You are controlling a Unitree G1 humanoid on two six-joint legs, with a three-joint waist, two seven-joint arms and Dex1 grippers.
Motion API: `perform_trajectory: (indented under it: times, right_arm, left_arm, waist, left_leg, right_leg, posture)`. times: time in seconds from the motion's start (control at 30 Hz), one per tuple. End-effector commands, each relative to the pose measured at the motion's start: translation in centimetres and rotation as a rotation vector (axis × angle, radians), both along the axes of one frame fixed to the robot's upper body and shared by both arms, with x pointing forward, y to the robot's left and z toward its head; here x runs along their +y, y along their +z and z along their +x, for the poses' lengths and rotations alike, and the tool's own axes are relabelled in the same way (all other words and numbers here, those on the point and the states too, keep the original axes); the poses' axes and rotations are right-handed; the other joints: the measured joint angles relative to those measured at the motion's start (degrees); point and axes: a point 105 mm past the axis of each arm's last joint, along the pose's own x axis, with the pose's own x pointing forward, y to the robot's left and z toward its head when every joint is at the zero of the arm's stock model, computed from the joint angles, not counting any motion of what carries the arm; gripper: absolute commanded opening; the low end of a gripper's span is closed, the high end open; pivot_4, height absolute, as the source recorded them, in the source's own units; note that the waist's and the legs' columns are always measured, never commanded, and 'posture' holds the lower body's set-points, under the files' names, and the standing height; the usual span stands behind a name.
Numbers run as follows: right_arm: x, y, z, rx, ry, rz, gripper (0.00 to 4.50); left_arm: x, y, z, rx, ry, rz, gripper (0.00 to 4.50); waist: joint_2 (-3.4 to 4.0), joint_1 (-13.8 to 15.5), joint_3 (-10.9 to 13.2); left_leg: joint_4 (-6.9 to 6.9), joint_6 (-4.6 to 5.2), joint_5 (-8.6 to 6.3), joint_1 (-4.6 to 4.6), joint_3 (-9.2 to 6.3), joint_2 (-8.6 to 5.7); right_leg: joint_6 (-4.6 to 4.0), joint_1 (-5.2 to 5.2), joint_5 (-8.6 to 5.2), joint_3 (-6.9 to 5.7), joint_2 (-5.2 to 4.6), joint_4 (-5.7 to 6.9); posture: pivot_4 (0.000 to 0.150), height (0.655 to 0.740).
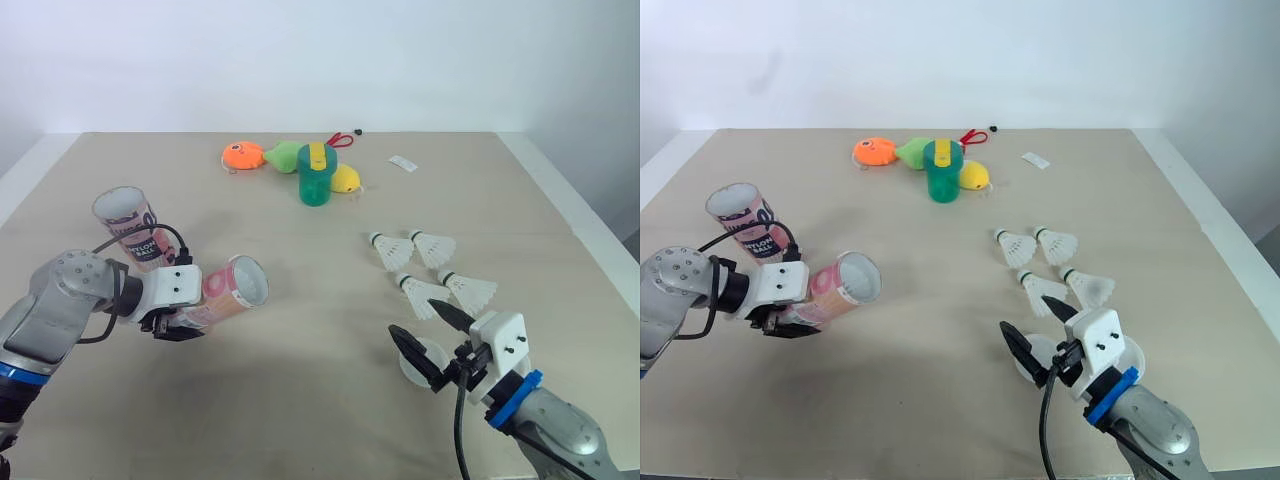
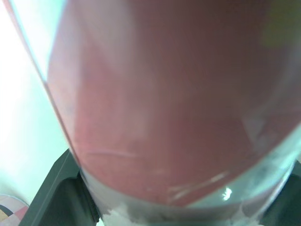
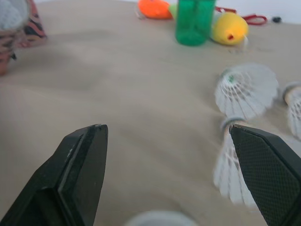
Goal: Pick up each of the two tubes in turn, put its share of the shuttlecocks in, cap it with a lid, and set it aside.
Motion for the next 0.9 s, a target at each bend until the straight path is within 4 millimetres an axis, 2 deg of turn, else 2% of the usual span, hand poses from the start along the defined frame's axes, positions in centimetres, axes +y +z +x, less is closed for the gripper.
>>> perform_trajectory:
  times: [0.03, 0.13, 0.27, 0.4, 0.9]
  right_arm:
    - [-0.1, 0.4, -0.1, -0.025, -0.027, 0.009, 4.41]
    - [-0.5, -0.1, 0.2, -0.01, -0.058, 0.02, 4.41]
    - [-1.3, -0.4, 2.3, -0.002, -0.129, 0.046, 4.41]
    - [-0.7, -0.5, 3.7, 0.022, -0.131, 0.086, 4.41]
    - [0.7, -1.7, 5.9, 0.085, -0.163, 0.168, 4.41]
  left_arm:
    - [-0.8, -1.4, -0.9, 0.061, -0.032, -0.016, 3.28]
    - [-0.8, -1.5, -1.0, 0.063, -0.03, -0.014, 3.28]
    - [-0.7, -1.5, -1.0, 0.06, -0.025, -0.017, 3.28]
    - [-0.8, -1.5, -1.1, 0.058, -0.02, -0.021, 3.28]
    - [-0.8, -1.5, -1.3, 0.052, -0.003, -0.026, 3.28]
  waist:
    - [0.0, 0.0, 0.0]
    - [-0.01, 0.0, 0.0]
    - [0.0, -0.1, 0.0]
    - [0.0, -0.09, 0.0]
    - [0.02, -0.16, -0.02]
  left_leg:
    - [0.0, 0.0, 0.0, 0.0, 0.01, 0.0]
    - [0.0, 0.0, 0.0, 0.0, 0.01, 0.0]
    - [-0.01, 0.0, 0.0, 0.0, 0.02, 0.0]
    - [-0.03, 0.0, 0.0, 0.0, 0.0, 0.0]
    - [-0.08, 0.04, -0.04, -0.02, 0.0, -0.02]
  right_leg:
    - [0.0, 0.0, 0.0, 0.01, 0.0, 0.0]
    - [0.0, 0.0, 0.0, 0.02, -0.02, 0.0]
    - [-0.01, -0.01, 0.0, 0.02, -0.02, -0.01]
    - [-0.02, -0.01, -0.01, 0.01, -0.01, -0.01]
    - [-0.02, 0.0, -0.09, 0.01, 0.0, 0.0]
  posture:
    - [0.15, 0.74]
    - [0.15, 0.74]
    - [0.15, 0.74]
    - [0.15, 0.74]
    - [0.15, 0.74]
